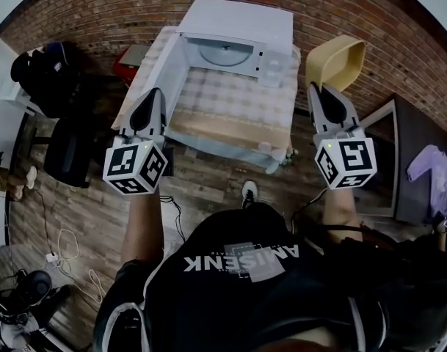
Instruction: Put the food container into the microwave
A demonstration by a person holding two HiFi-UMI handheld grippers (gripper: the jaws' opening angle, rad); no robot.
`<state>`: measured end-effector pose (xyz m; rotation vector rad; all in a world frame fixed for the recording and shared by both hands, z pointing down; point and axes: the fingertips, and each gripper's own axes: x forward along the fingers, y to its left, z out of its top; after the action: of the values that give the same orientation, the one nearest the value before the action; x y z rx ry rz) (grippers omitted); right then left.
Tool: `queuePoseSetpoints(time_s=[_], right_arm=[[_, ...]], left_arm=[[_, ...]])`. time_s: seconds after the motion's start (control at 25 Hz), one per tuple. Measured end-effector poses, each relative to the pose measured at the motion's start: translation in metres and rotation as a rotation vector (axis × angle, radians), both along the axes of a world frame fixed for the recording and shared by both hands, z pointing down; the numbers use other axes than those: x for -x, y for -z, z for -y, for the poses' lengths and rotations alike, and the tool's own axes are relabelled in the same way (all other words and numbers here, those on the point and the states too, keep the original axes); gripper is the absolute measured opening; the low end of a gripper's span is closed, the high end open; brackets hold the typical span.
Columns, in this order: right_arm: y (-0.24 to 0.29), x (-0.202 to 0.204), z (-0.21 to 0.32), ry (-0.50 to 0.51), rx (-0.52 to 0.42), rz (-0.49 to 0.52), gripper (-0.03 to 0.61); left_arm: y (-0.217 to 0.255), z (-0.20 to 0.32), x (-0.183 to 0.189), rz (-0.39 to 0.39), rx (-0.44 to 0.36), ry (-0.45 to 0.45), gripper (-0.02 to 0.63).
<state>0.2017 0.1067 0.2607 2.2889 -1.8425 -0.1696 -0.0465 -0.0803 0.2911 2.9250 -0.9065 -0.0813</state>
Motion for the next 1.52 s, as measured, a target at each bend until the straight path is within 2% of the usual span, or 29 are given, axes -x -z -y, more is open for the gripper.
queuePoseSetpoints(time_s=[0.52, 0.8, 1.2, 1.52], right_arm=[[-0.015, -0.118, 0.043, 0.039, 0.018, 0.001, 0.046], [-0.021, -0.149, 0.066, 0.072, 0.021, 0.001, 0.046], [-0.020, -0.134, 0.125, 0.098, 0.048, -0.008, 0.046], [-0.035, -0.099, 0.175, 0.148, 0.110, -0.018, 0.046]], left_arm=[[-0.005, 0.029, -0.113, 0.043, 0.002, 0.026, 0.012], [-0.010, 0.037, -0.143, 0.074, 0.001, 0.032, 0.012], [-0.011, 0.075, -0.129, 0.061, 0.009, 0.008, 0.012], [-0.024, 0.108, -0.101, 0.043, 0.042, -0.002, 0.012]])
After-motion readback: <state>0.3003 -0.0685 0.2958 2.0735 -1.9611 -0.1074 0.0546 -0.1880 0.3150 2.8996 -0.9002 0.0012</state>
